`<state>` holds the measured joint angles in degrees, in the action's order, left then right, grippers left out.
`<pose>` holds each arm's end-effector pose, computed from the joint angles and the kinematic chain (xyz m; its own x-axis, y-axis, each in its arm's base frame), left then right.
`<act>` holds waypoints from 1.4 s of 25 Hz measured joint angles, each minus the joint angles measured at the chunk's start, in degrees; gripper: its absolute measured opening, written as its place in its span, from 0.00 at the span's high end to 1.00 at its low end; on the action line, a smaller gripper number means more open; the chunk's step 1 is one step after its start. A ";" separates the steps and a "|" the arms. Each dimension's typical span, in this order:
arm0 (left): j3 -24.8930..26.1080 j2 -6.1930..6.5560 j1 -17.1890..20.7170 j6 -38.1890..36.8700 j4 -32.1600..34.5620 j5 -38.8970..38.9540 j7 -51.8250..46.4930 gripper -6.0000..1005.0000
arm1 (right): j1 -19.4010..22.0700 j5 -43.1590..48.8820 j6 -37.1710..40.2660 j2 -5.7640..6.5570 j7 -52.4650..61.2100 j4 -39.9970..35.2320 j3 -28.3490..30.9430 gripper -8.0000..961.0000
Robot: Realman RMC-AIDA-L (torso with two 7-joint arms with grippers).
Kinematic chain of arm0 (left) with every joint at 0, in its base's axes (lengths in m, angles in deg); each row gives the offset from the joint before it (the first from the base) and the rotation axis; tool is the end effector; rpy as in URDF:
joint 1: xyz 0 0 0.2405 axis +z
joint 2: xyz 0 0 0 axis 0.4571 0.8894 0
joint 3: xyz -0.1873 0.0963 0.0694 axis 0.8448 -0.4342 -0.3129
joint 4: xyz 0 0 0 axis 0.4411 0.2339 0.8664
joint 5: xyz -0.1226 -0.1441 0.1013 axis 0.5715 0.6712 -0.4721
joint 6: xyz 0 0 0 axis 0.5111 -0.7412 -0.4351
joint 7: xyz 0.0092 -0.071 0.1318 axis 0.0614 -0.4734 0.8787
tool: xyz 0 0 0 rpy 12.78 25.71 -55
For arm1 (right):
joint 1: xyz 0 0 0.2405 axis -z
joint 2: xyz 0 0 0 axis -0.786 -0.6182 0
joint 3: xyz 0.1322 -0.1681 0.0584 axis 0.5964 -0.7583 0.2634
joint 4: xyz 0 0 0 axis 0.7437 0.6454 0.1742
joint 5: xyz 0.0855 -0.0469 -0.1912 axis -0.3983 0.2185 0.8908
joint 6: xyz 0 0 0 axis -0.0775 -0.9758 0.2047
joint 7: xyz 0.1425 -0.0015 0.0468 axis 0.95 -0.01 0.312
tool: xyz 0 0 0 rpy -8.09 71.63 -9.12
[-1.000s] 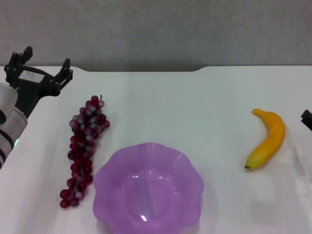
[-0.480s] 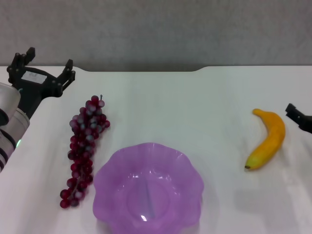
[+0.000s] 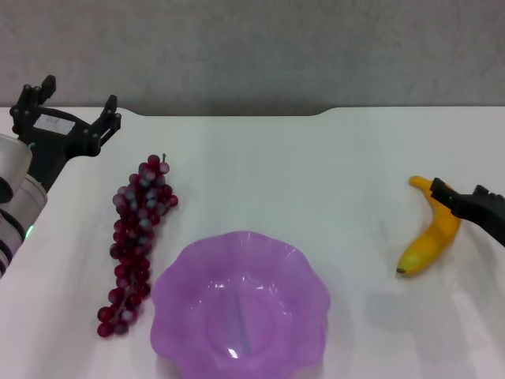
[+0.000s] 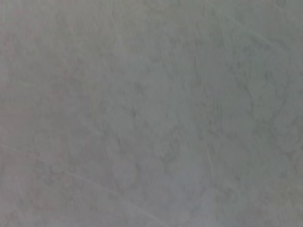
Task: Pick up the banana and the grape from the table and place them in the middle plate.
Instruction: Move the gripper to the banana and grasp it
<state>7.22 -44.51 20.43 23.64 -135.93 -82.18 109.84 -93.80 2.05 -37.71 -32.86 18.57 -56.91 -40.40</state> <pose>-0.2130 0.3632 0.0305 0.8681 -0.0206 0.4959 0.4849 -0.1777 -0.8563 0.3333 0.3558 -0.0161 0.4585 -0.4278 -0.7790 -0.8733 -0.0545 -0.4840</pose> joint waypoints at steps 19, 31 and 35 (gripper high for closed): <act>-0.10 -0.03 0.24 -0.20 0.00 0.09 0.00 0.12 | 6.29 3.39 -7.48 -6.58 11.23 -16.53 -3.83 0.06; -0.52 -0.08 0.34 -0.19 -0.15 0.07 0.00 0.12 | 4.19 5.57 -10.89 -6.65 12.45 -18.17 -5.65 0.06; -0.59 -0.03 0.35 -0.19 -0.32 0.12 0.00 0.12 | 3.93 6.33 -11.14 -6.75 12.73 -18.68 -5.64 0.06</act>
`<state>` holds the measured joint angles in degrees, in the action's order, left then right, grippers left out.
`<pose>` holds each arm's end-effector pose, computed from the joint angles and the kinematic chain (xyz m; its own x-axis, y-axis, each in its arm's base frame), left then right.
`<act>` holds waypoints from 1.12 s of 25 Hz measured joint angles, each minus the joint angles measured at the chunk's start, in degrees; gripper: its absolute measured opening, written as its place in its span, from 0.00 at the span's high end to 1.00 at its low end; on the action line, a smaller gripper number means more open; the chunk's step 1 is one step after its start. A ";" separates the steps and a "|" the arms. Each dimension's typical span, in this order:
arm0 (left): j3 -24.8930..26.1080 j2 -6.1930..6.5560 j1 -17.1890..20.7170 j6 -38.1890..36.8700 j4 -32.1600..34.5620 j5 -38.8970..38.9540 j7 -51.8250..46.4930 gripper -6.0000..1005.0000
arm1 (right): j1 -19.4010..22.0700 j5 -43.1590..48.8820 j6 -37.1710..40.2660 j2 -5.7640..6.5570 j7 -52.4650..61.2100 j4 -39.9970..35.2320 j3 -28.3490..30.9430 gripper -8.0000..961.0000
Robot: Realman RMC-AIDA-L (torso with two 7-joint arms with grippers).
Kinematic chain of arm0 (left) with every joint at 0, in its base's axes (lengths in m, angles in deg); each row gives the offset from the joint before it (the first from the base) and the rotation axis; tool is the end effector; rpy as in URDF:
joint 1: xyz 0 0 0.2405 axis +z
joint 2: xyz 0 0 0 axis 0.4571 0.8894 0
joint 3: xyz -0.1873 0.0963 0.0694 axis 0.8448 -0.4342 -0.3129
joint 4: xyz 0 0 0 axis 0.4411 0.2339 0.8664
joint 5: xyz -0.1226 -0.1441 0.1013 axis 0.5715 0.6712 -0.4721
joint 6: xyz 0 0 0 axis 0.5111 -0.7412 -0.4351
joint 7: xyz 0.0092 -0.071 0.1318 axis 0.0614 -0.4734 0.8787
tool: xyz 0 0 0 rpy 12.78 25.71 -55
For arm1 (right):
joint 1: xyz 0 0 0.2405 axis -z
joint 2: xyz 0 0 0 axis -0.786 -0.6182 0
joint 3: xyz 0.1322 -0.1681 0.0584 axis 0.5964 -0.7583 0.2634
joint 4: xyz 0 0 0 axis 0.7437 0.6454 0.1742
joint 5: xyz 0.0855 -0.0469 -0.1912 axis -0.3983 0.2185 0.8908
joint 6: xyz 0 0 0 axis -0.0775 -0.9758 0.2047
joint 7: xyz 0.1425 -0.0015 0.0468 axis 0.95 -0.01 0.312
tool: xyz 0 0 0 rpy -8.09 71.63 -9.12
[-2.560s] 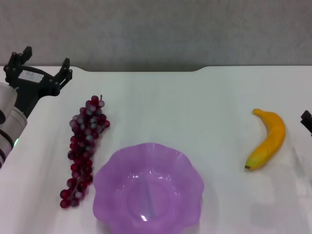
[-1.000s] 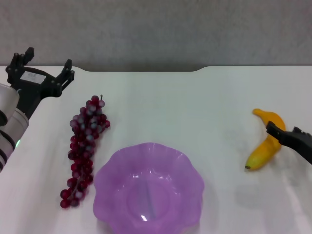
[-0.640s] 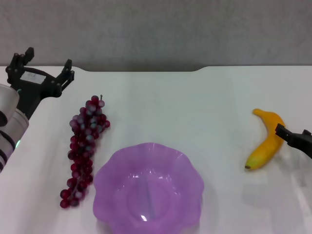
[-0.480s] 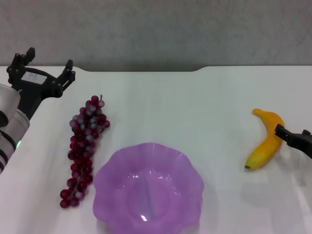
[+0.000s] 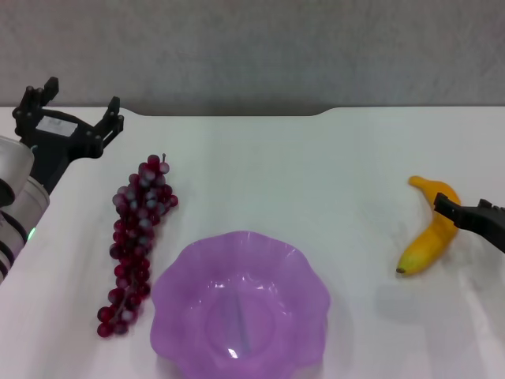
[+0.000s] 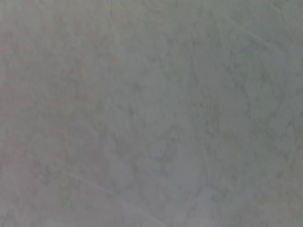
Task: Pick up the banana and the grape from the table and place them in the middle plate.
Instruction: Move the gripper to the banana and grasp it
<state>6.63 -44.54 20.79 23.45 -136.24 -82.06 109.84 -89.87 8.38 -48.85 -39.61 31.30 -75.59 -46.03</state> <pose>-0.2117 0.3612 0.0284 0.8662 -0.0221 0.4993 0.4874 -0.1834 -0.8537 0.3505 0.3636 -0.0161 0.4635 -0.4904 -0.7380 -0.8523 -0.0190 -0.5227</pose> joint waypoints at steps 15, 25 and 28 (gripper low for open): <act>-0.26 -0.04 0.01 0.00 -0.18 0.01 0.00 0.12 | -1.28 2.41 -4.78 -0.09 0.06 -0.62 0.01 0.07; -0.82 -0.03 -0.16 -0.05 -0.21 -0.07 0.00 0.12 | -2.81 4.35 -8.51 -0.08 0.07 -0.61 -0.05 0.07; -0.82 -0.05 -0.17 -0.08 -0.21 -0.12 0.00 0.12 | -3.23 4.86 -9.50 -0.09 0.08 -0.70 -0.05 0.07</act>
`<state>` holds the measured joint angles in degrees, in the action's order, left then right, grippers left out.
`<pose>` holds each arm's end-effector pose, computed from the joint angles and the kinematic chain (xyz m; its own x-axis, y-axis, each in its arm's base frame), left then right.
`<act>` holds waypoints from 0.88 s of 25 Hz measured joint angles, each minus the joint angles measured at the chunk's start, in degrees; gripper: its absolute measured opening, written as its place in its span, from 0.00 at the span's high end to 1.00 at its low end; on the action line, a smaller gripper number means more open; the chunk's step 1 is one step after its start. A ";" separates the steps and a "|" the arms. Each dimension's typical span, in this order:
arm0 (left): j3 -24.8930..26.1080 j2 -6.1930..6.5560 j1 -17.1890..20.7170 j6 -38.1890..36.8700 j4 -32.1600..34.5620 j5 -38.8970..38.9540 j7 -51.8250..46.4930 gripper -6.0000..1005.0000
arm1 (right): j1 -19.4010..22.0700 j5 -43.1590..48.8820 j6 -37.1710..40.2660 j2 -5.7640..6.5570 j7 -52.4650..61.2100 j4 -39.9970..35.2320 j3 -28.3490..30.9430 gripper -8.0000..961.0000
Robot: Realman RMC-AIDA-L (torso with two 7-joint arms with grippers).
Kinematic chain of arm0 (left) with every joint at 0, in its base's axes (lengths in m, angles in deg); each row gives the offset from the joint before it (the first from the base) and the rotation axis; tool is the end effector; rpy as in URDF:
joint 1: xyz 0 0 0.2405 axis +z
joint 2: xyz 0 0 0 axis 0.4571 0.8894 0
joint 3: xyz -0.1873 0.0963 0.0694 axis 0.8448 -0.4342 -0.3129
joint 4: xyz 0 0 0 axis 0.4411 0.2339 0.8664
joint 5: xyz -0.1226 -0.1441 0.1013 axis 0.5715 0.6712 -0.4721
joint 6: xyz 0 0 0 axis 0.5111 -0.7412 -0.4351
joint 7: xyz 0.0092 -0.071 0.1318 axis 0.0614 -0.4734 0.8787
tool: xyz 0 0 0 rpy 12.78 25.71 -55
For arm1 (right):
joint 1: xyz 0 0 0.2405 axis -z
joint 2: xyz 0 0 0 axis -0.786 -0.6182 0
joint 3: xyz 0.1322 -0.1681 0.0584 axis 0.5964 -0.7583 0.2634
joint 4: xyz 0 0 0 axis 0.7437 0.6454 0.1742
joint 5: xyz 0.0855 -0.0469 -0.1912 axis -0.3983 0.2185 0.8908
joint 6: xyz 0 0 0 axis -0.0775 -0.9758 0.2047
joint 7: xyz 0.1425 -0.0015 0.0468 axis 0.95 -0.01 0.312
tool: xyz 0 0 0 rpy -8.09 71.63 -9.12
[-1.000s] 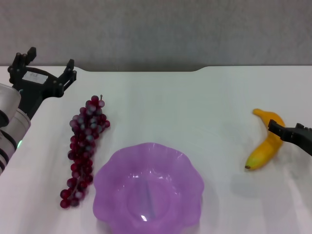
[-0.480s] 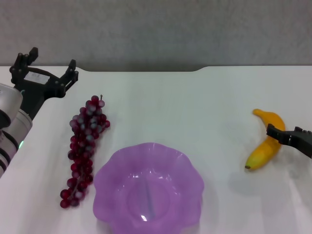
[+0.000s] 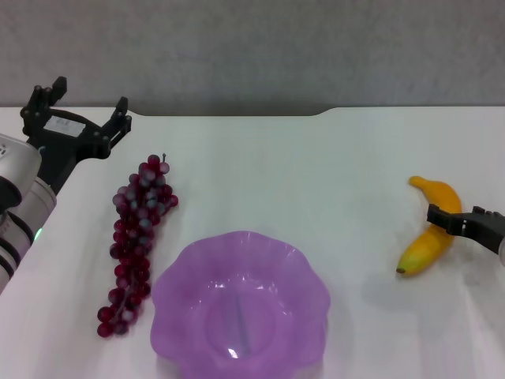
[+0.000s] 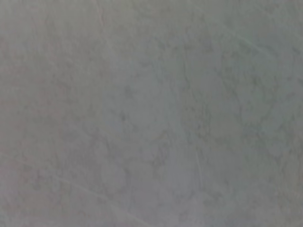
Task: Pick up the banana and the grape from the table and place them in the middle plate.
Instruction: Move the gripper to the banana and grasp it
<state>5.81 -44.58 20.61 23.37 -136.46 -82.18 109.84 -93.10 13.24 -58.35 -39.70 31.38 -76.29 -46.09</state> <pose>-0.2069 0.3607 0.0245 0.8663 -0.0294 0.4987 0.4838 -0.1995 -0.8522 0.3496 0.3738 -0.0229 0.5163 -0.5816 -0.6286 -0.7905 -0.0413 -0.6111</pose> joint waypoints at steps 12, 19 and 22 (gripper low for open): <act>-0.07 -0.02 0.00 -0.02 0.01 -0.03 0.00 0.12 | -1.08 1.19 -2.77 0.00 0.00 -0.05 0.00 0.08; -0.13 -0.02 0.12 -0.01 0.01 -0.02 0.00 0.12 | -1.18 1.22 -3.19 0.01 -0.04 -0.06 0.00 0.30; -0.18 -0.01 0.14 -0.01 0.00 0.00 0.00 0.12 | -1.26 1.46 -3.58 0.02 -0.11 -0.04 0.01 0.32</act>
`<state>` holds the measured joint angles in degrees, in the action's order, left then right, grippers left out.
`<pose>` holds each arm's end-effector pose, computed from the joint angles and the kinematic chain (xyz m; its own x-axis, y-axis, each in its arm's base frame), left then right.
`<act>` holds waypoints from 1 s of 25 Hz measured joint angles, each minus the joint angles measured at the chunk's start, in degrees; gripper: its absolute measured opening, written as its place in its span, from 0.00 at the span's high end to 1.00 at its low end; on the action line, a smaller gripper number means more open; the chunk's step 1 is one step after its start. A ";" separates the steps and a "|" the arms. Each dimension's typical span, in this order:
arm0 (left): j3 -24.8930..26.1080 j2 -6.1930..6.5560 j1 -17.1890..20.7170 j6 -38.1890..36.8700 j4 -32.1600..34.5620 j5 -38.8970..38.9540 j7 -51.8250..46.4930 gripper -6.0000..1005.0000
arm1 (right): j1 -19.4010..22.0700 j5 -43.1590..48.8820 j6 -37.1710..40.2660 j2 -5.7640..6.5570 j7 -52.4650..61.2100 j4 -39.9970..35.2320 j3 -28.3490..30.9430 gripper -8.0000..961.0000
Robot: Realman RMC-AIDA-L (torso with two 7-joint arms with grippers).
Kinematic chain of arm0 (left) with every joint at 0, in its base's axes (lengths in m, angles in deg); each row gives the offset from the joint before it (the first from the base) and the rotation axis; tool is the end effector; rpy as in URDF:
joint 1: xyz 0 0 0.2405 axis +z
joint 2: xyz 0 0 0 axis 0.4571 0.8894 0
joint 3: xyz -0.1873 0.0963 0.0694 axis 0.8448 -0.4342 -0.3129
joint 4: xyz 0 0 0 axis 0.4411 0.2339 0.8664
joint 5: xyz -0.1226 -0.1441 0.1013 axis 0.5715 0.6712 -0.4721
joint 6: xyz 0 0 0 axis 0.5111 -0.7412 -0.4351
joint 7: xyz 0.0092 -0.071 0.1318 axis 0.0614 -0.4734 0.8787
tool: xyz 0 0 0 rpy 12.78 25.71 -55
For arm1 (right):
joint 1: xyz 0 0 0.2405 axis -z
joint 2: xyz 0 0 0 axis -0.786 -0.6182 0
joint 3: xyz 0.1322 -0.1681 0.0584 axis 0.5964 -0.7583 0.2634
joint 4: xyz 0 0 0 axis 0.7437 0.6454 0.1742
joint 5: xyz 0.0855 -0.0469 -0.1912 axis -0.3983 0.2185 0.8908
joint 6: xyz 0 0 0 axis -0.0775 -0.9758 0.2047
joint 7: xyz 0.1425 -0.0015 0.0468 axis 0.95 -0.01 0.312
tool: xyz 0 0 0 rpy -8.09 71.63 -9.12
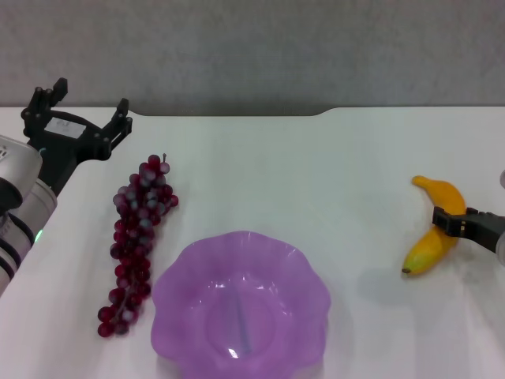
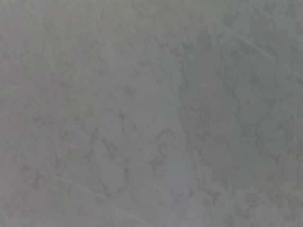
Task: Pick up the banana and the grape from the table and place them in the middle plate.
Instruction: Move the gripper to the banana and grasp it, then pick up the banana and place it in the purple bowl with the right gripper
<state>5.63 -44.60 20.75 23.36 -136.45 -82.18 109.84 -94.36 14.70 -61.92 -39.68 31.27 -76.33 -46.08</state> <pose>-0.2074 0.3598 0.0234 0.8663 -0.0270 0.4987 0.4840 -0.2013 -0.8516 0.3494 0.3771 -0.0244 0.5308 -0.6114 -0.5869 -0.7645 -0.0465 -0.6430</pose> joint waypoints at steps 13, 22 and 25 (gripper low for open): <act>0.00 0.00 0.21 0.00 -0.07 0.38 0.00 0.12 | -0.07 0.46 -0.91 -0.02 0.03 0.08 0.17 0.35; 0.00 0.00 0.46 -0.09 -0.09 0.35 0.00 0.12 | -0.32 0.41 -1.46 -0.11 0.06 0.17 0.42 0.36; 0.00 0.00 0.58 -0.29 -0.09 0.27 0.00 0.12 | -0.30 0.43 -1.48 -0.12 0.07 0.06 0.35 0.36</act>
<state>5.64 -44.60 21.33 23.08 -136.55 -81.91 109.84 -94.66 15.13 -63.40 -39.80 31.35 -76.27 -45.72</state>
